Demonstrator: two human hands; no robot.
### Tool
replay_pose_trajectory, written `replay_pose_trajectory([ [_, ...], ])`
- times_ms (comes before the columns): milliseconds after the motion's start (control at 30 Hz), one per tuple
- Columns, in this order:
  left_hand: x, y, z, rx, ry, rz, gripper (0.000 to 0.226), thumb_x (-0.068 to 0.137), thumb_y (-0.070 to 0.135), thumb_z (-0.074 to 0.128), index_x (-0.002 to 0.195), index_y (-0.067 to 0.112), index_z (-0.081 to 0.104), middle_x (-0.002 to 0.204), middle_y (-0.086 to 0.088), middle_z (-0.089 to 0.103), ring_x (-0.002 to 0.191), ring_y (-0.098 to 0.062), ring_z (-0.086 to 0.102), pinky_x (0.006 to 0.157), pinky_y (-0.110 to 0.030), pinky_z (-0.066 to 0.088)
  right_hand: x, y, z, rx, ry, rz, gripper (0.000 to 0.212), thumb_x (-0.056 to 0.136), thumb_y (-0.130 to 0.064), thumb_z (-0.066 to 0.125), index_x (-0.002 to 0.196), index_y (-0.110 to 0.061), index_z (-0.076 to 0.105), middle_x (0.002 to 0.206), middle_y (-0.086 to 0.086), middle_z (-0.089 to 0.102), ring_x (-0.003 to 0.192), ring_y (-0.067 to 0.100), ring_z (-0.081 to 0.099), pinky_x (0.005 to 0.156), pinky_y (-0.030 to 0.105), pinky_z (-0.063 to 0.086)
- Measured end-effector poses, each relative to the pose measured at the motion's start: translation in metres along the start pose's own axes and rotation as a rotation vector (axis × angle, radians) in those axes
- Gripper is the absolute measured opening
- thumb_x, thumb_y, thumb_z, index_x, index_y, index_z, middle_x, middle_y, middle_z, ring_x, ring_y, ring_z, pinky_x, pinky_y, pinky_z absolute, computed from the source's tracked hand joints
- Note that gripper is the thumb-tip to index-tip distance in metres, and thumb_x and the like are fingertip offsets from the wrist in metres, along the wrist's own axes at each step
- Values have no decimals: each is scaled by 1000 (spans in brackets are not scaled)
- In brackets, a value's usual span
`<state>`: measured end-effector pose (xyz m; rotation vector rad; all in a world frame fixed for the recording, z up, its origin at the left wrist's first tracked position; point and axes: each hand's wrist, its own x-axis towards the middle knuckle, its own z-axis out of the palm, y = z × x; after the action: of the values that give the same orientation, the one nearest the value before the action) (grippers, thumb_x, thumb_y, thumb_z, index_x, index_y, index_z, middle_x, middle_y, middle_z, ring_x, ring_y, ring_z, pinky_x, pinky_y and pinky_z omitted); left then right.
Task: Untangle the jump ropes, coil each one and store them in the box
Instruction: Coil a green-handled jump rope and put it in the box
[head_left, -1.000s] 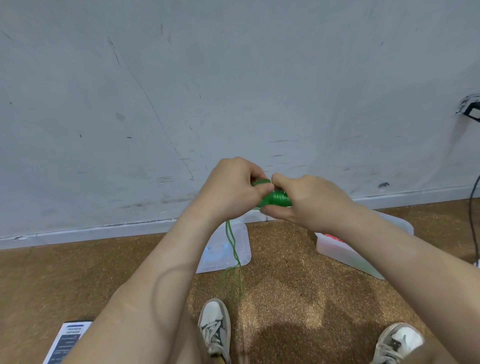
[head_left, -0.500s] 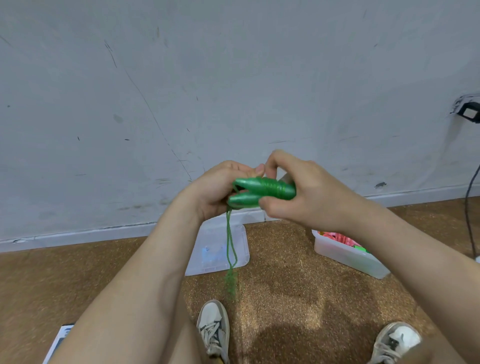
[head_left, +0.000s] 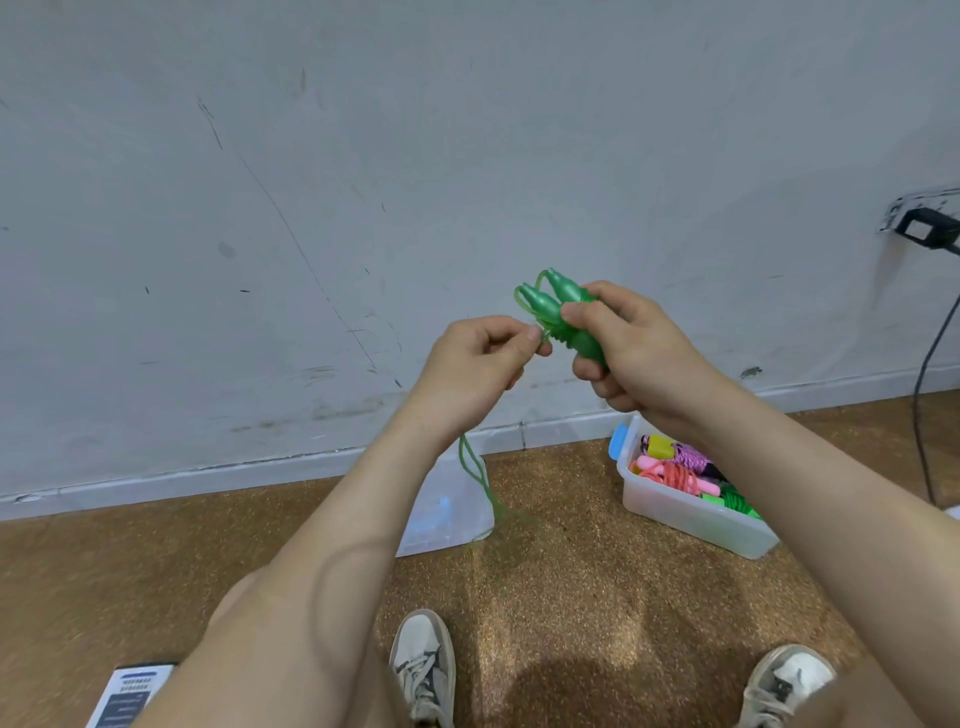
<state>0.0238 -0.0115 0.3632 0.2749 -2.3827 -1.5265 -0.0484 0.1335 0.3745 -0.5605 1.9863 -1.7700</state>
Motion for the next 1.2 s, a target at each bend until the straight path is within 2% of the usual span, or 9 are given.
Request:
replay_pose_trajectory([
  [167,-10,4,7,875,-51,261,21,98,33,45,95,22,62,73,2,62,73,-21,57,63,-34,44,8,7,-6,87,106,121,13,96,-35,51,93,-22,51,59,5,43,38,12,25,38,17,16],
  [267,-18,13,20,1139,-127,435,19,101,29,37,87,20,48,78,1,49,75,-26,53,60,-33,36,12,13,-11,-31,143,134,21,95,-37,51,103,-19,52,63,8,46,38,12,27,37,18,19],
  [333,-21,18,24,1203,-138,497,14,99,24,43,88,21,51,79,3,41,72,-23,46,60,-30,29,12,18,-9,-163,98,112,22,95,-37,52,105,-18,52,64,8,46,39,12,28,38,18,19],
  [533,-19,10,19,936,-105,712,10,74,12,70,80,20,73,74,-1,62,60,-24,60,54,-24,40,7,24,-4,-537,-162,160,35,96,-36,40,85,-9,61,60,9,49,44,16,29,40,16,22],
  [633,-16,9,12,703,-58,547,10,75,20,68,83,19,73,78,2,67,69,-13,59,65,-28,48,6,23,1,-603,-239,141,53,99,-45,29,63,-12,51,54,9,55,43,18,34,37,15,25],
  [767,-16,7,9,515,-42,350,15,74,19,78,72,25,65,70,17,63,60,14,49,59,-4,31,2,21,5,-593,-291,130,64,100,-55,17,64,-13,49,48,7,57,37,15,39,36,14,30],
  [933,-11,6,4,394,-61,164,13,75,26,79,83,22,70,74,16,65,59,13,51,60,-6,34,-3,12,0,-576,-356,132,81,88,-75,8,68,-17,61,51,10,60,49,21,47,50,25,38],
  [1033,-11,8,4,335,-123,134,15,73,23,81,88,21,77,80,14,72,62,13,56,66,-7,40,-3,12,1,-612,-295,19,72,92,-69,15,75,-18,62,49,3,61,47,20,56,50,26,41],
  [1200,-9,6,10,255,-160,31,8,75,21,79,83,19,77,76,7,74,77,-2,68,80,-24,53,2,18,-4,-758,-43,-224,68,99,-57,27,55,-10,51,49,8,54,54,22,60,58,36,44],
])
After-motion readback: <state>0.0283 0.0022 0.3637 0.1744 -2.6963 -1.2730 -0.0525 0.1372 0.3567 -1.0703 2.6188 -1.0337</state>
